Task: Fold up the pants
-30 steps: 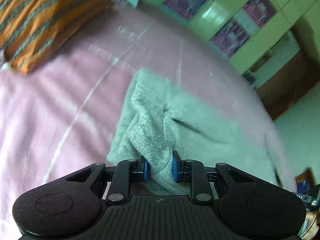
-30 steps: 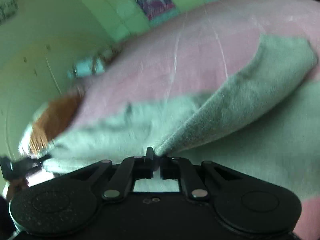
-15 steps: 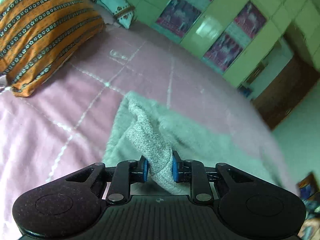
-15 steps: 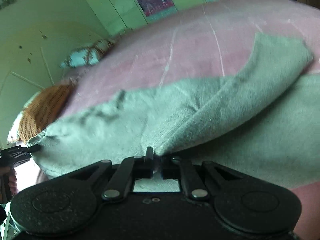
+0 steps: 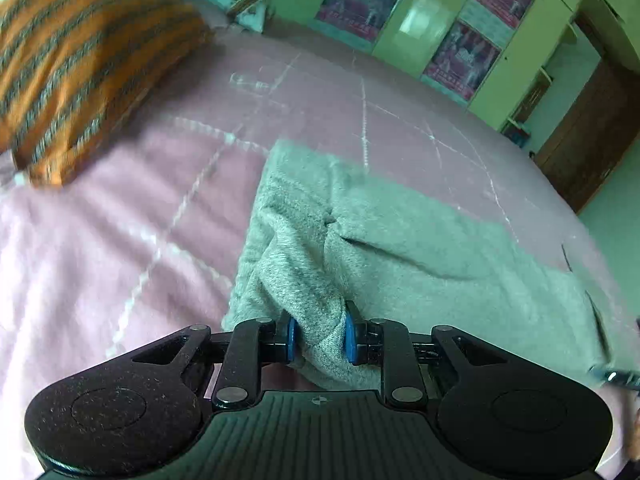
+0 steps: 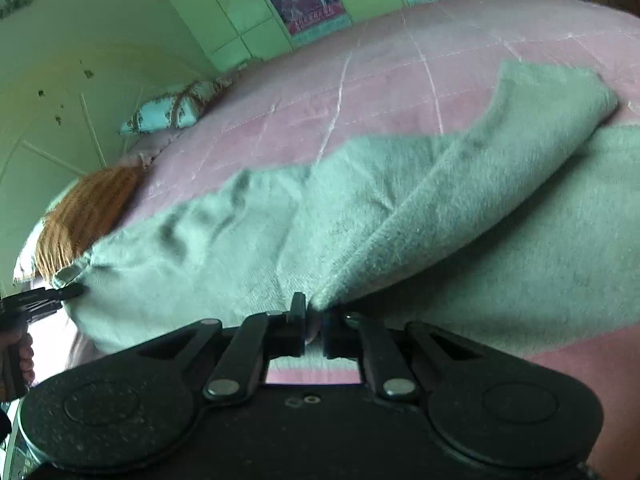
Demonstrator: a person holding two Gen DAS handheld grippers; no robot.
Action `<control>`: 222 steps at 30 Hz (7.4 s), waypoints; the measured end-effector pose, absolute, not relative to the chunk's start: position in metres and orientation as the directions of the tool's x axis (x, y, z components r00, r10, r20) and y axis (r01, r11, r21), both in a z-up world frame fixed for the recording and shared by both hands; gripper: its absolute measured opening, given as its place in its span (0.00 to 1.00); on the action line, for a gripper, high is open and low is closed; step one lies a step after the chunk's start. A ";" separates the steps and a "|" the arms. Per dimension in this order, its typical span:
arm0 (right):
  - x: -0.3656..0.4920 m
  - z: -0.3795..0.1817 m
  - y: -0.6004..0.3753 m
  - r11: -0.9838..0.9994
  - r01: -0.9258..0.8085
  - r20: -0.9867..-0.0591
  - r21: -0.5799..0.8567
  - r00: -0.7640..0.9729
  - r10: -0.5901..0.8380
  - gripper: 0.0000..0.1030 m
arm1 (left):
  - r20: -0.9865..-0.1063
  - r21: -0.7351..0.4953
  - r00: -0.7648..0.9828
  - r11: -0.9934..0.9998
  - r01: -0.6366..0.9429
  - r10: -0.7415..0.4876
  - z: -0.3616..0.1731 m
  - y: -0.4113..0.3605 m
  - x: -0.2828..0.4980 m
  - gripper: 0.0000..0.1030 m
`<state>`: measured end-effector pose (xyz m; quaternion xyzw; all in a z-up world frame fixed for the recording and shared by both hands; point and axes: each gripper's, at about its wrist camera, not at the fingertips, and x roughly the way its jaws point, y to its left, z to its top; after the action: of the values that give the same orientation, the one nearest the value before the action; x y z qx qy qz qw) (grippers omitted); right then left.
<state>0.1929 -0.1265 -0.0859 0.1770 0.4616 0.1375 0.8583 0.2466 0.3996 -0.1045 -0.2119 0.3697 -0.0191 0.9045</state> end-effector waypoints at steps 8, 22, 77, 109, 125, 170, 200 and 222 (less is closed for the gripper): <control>0.191 -0.075 -0.127 0.894 -0.093 -0.708 0.437 0.577 0.406 0.00 | -0.473 -0.400 0.859 0.917 -0.012 -0.195 -0.065 0.395 0.233 0.24; 0.192 -0.084 -0.125 0.902 -0.088 -0.731 0.423 0.554 0.398 0.04 | -0.615 -0.329 0.787 0.922 -0.202 -0.047 -0.090 0.383 0.232 0.67; 0.210 -0.040 -0.159 0.993 0.115 -0.686 -0.021 0.720 -0.098 0.24 | -0.666 0.053 0.702 0.955 -0.293 0.252 -0.092 0.132 0.210 1.00; 0.226 -0.055 -0.205 0.987 0.010 -0.677 -0.163 0.726 -0.119 0.21 | -0.668 0.058 0.699 0.955 -0.292 0.254 -0.093 0.131 0.211 1.00; 0.196 -0.041 -0.282 0.979 0.126 -0.636 0.160 0.772 0.005 0.22 | -0.665 0.073 0.698 0.953 -0.293 0.266 -0.093 0.129 0.211 1.00; 0.162 -0.047 -0.323 0.985 0.162 -0.577 0.055 0.810 -0.101 0.00 | -0.664 0.059 0.702 0.954 -0.295 0.259 -0.093 0.128 0.211 1.00; 0.145 -0.045 -0.287 0.934 -0.031 -0.531 -0.356 0.829 -0.175 0.17 | -0.663 0.062 0.702 0.954 -0.294 0.260 -0.093 0.128 0.212 1.00; 0.134 -0.073 -0.448 0.561 0.508 -0.609 0.654 0.793 -0.008 0.00 | -0.662 0.064 0.703 0.954 -0.292 0.259 -0.093 0.128 0.211 1.00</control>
<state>0.1343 -0.4483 -0.0727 0.4423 0.2826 -0.1540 0.8371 0.2115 0.1278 -0.0929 -0.0231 0.3552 0.1495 0.9225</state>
